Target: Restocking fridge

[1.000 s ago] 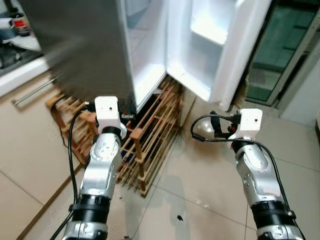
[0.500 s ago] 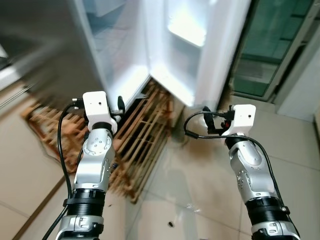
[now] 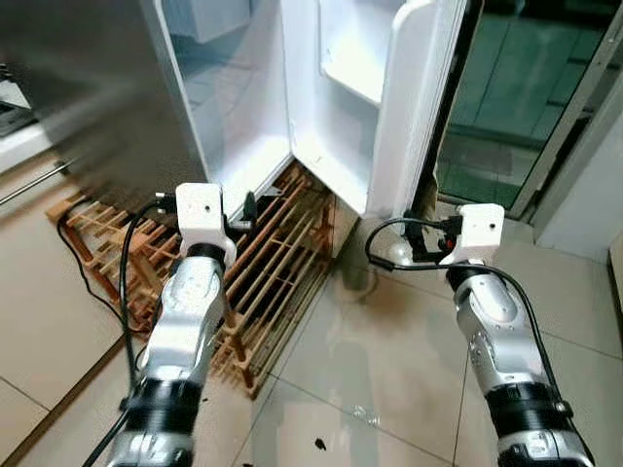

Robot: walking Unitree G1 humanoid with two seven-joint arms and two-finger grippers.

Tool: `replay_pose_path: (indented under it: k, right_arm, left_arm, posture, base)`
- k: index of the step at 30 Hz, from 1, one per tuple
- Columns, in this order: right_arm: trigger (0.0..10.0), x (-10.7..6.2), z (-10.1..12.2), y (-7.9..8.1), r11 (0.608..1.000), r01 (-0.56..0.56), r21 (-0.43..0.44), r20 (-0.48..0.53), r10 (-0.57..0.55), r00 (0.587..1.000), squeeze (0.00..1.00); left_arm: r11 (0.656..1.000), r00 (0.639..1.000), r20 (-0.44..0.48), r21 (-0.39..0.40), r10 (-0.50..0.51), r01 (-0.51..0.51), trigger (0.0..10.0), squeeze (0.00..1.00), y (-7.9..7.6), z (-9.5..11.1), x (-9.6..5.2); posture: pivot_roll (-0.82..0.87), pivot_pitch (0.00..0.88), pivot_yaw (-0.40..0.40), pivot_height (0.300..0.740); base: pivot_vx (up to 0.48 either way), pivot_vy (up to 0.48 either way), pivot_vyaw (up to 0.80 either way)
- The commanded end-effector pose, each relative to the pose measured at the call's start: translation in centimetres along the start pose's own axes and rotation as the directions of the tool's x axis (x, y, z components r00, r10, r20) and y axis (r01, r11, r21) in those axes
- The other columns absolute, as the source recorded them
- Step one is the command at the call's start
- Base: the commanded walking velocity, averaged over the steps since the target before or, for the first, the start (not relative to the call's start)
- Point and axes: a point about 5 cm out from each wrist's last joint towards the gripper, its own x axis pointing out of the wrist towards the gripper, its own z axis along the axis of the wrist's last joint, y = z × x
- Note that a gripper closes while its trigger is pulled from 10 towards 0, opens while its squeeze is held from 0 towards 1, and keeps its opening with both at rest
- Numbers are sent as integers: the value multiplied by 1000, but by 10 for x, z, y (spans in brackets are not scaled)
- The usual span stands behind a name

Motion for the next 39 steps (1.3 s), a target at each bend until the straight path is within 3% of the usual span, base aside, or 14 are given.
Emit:
replay_pose_path:
  k: [1, 4, 7, 9, 14, 19, 39]
  right_arm:
    - [10000, -10, -3, -17, 996, 84, 13, -17, -84, 996, 125]
    - [10000, -36, 0, -28, 989, 141, -52, 32, -139, 990, 129]
    - [10000, -46, 8, -27, 988, 146, -49, 107, -140, 984, 129]
    - [10000, -47, 8, -24, 989, 141, -34, 127, -135, 983, 133]
    - [10000, -36, 1, -6, 999, 40, 1, 67, -40, 997, 282]
    - [10000, -32, 0, -1, 1000, 4, 21, 38, -5, 999, 314]
    - [10000, -26, -2, 9, 996, -81, 33, -1, 81, 997, 514]
  left_arm:
    - [992, 992, 1, 7, -123, 123, 10000, 0, -8, -1, -8]
    - [974, 975, -9, -39, -224, 224, 10000, 0, -12, -2, -34]
    - [967, 966, 68, -39, -249, 252, 10000, 0, -19, 7, -41]
    - [976, 971, 113, -33, -212, 217, 10000, 0, -21, 13, -40]
    - [993, 989, 128, -87, -72, 83, 10000, 0, -19, 20, -27]
    - [993, 991, 122, -97, -47, 59, 10000, 0, -19, 23, -23]
    - [979, 983, -40, -82, 182, -185, 10000, 0, 0, 3, -18]
  posture:
    - [-17, 0, 40, 740]
    - [-19, 0, 40, 740]
    - [-22, 0, 38, 740]
    - [-24, 0, 36, 740]
    - [-35, 0, 36, 740]
    - [-34, 0, 34, 740]
    - [-31, 2, 34, 740]
  base:
    - [0, 0, 0]
    - [0, 0, 0]
    - [0, 0, 0]
    - [0, 0, 0]
    - [0, 0, 330]
    - [0, 0, 455]
    - [226, -361, 426]
